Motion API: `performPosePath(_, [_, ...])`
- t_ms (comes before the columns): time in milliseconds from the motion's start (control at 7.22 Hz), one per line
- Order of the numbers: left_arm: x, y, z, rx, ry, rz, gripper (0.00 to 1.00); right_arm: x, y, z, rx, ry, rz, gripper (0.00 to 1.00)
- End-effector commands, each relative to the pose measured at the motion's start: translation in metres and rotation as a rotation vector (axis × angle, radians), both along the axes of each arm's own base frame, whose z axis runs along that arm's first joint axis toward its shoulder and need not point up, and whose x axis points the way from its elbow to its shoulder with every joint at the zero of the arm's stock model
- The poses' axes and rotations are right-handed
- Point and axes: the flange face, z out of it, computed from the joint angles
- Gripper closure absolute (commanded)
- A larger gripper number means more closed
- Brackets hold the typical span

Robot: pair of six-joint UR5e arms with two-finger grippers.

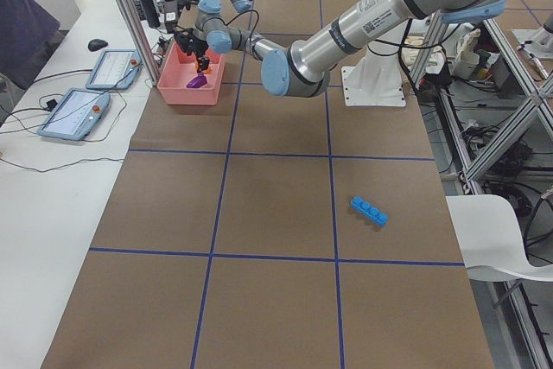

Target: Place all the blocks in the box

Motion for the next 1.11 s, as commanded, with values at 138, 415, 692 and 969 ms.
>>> performPosePath(138, [-0.02,0.011,-0.037,0.053,-0.068,0.066,0.0,-0.014,0.007,0.007,-0.01,0.012,-0.013,0.31])
performPosePath(415, [-0.083,0.024,-0.076,0.029,-0.102,0.136,0.0,-0.014,0.007,0.007,-0.009,0.013,-0.012,0.49])
performPosePath(692, [-0.146,0.081,-0.009,0.107,-0.209,0.252,0.0,-0.013,0.005,0.007,-0.008,0.017,-0.002,0.55])
performPosePath(969, [-0.215,0.118,0.063,0.165,-0.27,0.29,0.0,-0.006,-0.005,-0.014,-0.014,-0.005,0.047,1.0])
